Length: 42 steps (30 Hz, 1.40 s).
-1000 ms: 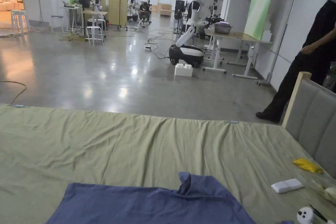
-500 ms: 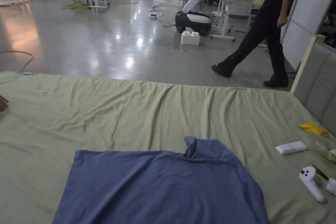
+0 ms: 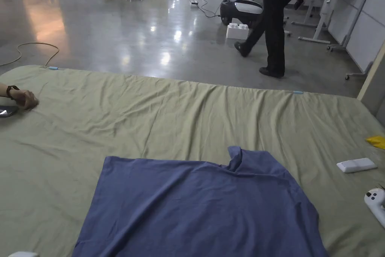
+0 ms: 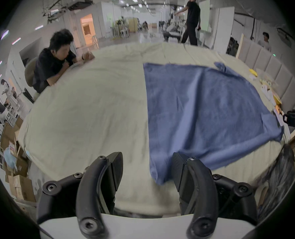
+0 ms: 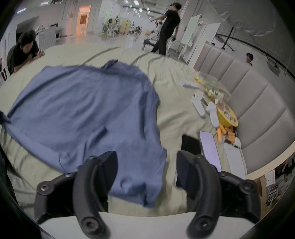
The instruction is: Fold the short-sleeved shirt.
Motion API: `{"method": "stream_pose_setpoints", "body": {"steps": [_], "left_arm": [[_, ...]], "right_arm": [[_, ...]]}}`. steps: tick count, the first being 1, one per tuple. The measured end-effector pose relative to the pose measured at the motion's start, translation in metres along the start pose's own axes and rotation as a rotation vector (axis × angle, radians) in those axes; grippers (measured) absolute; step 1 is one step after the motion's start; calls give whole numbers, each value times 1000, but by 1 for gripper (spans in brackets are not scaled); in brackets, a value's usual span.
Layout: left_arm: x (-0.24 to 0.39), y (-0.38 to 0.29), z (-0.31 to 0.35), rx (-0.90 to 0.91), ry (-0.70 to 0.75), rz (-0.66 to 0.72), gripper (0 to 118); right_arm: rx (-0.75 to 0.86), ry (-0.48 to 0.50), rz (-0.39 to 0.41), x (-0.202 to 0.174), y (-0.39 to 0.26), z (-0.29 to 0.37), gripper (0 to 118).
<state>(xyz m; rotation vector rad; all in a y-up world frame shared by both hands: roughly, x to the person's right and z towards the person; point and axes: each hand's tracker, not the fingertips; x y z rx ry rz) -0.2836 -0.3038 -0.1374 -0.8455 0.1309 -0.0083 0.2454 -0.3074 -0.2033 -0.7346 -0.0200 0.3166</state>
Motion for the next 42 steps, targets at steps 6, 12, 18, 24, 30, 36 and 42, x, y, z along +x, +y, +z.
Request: {"method": "stream_pose_setpoints", "body": {"steps": [6,12,18,24,30,36,42], "left_arm": [[24,57,7,235,-9,31,59],[60,105,23,519,-48,86,23],[85,125,35,673,-30,42,6],[89,130,34,684,-10,-28,3],[55,119,22,529,-44,14,3],[16,76,4,167,-73,38,4],[0,19,-27,-168,-61,42,74]], "right_arm": [[251,-3,-65,-17,49,4,90],[557,-8,-216,-35,93,31,61],[720,-26,-247,-42,126,50,4],[736,-9,-227,-49,143,52,2],[732,18,-199,-54,140,51,2],[682,37,-168,-56,130,39,2],[617,57,-153,-62,118,26,2]]}}
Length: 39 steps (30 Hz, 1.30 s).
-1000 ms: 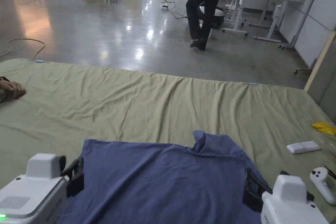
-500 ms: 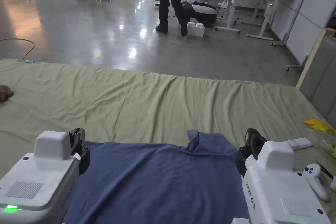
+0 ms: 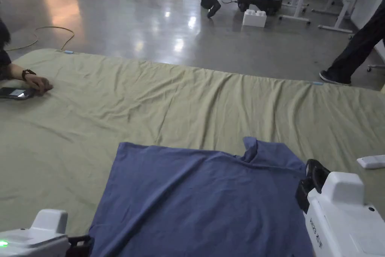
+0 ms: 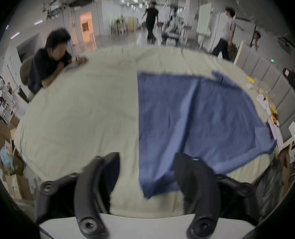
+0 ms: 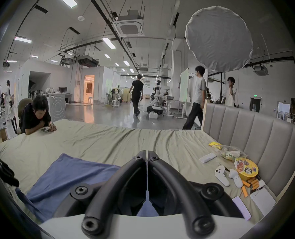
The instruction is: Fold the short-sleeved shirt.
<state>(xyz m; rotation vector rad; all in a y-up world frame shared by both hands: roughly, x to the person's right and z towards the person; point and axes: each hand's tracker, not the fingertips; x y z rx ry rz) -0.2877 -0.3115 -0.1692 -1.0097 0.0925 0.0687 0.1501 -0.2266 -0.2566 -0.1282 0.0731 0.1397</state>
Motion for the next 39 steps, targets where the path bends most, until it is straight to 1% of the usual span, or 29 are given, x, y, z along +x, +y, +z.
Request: {"method": "stream_pose_setpoints", "body": {"steps": [2,5,7,13,15,16,17,18,21,22,24,26,27,29,30,32,34,35,36,38,39], "left_arm": [[-4,-11,-13,-72,6,30,74],[-9,-21,-34,-96,16,88,74],[-15,-23,-52,-124,67,117,74],[-11,-20,-81,-157,105,126,73],[-9,-18,-81,-157,113,100,71],[-8,-18,-80,-155,107,88,67],[2,-19,-72,-147,89,71,58],[8,-19,-69,-144,70,62,44],[9,-20,-71,-138,30,43,13],[8,-21,-72,-136,20,46,9],[5,-21,-69,-132,19,54,8],[7,-21,-56,-116,3,59,8],[5,-21,-51,-106,-2,62,8],[-4,-22,-47,-89,-17,66,8],[-7,-22,-45,-78,-18,63,8],[-10,-22,-40,-66,-25,58,7],[-2,-20,-28,-56,-20,55,7],[-2,-20,-27,-52,-19,55,7],[-1,-21,-28,-51,-19,56,7],[3,-19,-24,-58,-17,53,7],[5,-20,-25,-61,-15,52,7]], "right_arm": [[-14,5,0,-1,-5,0,2],[-36,10,-1,-1,-11,-1,2],[-49,13,-1,-1,-14,-2,2],[-91,18,-10,1,-25,-3,2],[-102,17,-9,2,-29,-2,2],[-105,17,-10,3,-31,-1,2],[-111,17,-11,4,-33,1,2],[-118,16,-8,5,-35,2,2],[-136,7,-1,11,-40,7,2],[-147,3,2,15,-41,9,2],[-178,-14,11,25,-43,15,3],[-255,-41,33,40,-44,21,6],[-306,-46,43,48,-46,23,17],[-441,-29,61,66,-53,27,47],[-546,7,38,75,-61,28,58],[-641,-6,57,90,-75,34,59],[-738,-32,71,100,-95,41,73],[-767,-38,67,102,-107,45,80],[-799,-47,61,105,-117,48,84],[-855,-51,30,107,-135,50,86],[-876,-53,19,107,-143,50,90]]}}
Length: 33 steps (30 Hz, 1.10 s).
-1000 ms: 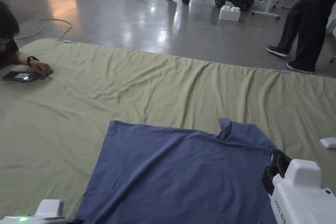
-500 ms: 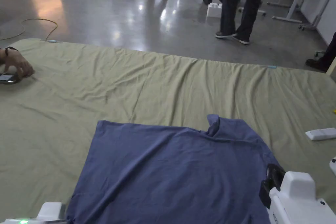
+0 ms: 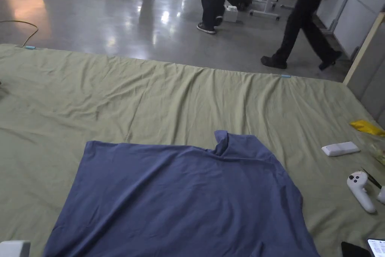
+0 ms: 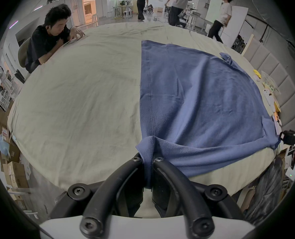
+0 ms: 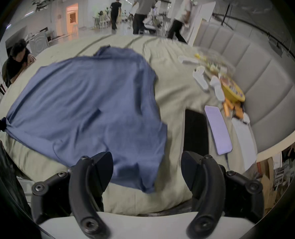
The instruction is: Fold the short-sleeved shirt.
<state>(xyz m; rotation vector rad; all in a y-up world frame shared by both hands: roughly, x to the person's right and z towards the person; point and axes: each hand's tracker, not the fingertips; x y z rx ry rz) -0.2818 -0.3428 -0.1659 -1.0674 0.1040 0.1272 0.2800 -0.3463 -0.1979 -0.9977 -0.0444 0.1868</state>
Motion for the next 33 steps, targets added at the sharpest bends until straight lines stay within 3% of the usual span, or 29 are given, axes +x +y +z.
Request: {"method": "stream_pose_setpoints", "body": {"steps": [2,5,6,8,9,10,11,13,16,19,33], "left_arm": [[5,0,1,-8,7,-7,7],[10,1,3,-13,17,-20,7],[9,1,1,-16,18,-21,7],[9,1,1,-16,18,-18,7],[10,1,2,-18,18,-15,7],[8,2,2,-18,17,-12,7],[9,2,3,-17,16,-12,7],[10,2,5,-16,16,-10,7],[6,3,6,-13,9,-5,7],[3,5,10,-3,-2,0,7],[6,41,32,230,1,-11,7]], "right_arm": [[-58,-12,8,-3,-7,-15,98],[-120,1,19,-8,-12,-39,97],[-131,10,4,-9,-12,-44,90],[-119,96,-46,-9,-10,-49,63],[-115,128,-63,-10,-7,-47,38],[-107,117,-49,-14,-4,-45,20],[-105,117,-31,-18,-1,-44,10],[-137,80,27,-24,6,-41,8],[-143,86,28,-20,12,-34,7],[-115,48,81,-17,19,-18,7],[25,48,102,-18,84,9,7]]}}
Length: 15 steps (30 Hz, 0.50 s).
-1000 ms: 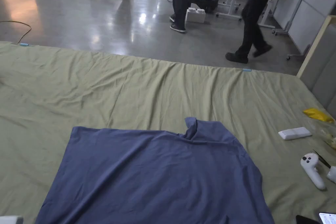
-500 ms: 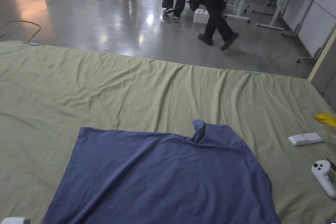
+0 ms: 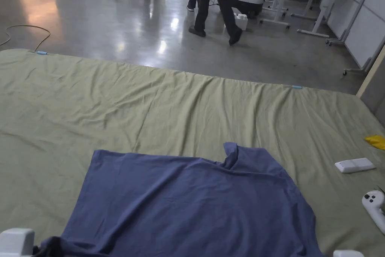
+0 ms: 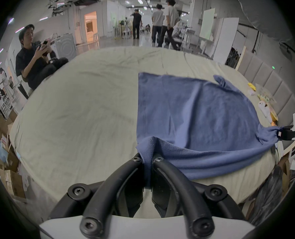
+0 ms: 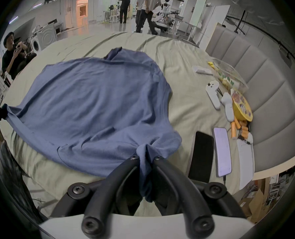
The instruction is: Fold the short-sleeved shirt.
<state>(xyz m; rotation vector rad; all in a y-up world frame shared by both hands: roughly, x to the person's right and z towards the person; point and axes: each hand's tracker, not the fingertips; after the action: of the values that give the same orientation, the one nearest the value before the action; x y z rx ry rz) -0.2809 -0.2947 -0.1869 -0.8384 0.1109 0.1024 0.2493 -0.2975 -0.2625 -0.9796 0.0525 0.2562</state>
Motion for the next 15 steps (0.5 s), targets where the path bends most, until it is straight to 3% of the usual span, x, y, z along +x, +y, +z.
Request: {"method": "stream_pose_setpoints", "body": {"steps": [15], "left_arm": [[3,62,-107,-49,53,34,7]], "right_arm": [[-21,61,-89,5,112,-112,8]]}}
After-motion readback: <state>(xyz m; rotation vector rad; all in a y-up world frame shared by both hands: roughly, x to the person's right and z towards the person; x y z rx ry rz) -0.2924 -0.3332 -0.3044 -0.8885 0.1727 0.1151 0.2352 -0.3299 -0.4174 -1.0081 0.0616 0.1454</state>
